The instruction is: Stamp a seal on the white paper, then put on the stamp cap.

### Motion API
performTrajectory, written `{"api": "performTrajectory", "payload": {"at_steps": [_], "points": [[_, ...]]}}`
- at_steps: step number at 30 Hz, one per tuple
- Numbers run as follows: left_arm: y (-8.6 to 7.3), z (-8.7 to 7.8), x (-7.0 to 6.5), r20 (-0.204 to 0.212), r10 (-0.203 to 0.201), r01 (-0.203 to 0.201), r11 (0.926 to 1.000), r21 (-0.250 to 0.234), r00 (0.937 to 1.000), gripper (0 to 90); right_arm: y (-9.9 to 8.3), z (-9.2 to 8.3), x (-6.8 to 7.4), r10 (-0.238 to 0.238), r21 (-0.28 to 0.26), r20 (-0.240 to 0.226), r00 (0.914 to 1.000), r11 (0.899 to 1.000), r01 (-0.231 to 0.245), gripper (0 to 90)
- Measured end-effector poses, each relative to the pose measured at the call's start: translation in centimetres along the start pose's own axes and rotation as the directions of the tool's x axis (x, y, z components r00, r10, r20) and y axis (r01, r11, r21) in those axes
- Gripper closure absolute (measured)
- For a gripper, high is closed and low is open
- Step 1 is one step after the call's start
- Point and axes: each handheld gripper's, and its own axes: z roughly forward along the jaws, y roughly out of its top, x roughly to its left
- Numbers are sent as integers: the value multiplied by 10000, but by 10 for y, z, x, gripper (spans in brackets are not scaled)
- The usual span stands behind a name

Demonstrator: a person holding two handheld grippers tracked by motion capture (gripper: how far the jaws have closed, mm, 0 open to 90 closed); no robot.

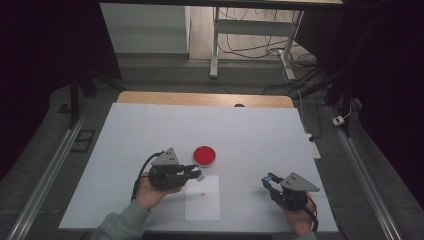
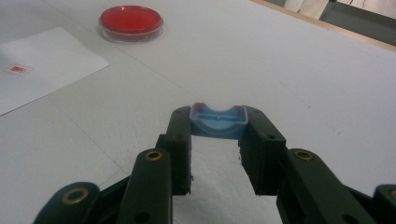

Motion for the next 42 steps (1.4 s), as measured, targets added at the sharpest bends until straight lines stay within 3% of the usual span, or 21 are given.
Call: {"api": "performTrajectory", "payload": {"at_steps": [16,42], "points": [[9,-3,2,96,-260,264,9988,-414,9996,756,0,0,0,-40,-46,68,10000,10000,41,648],[12,2,0,158,-237,243,9990,-378,9996,755,4,3,5,-123,-242,34,9999,9996,124,649]]}}
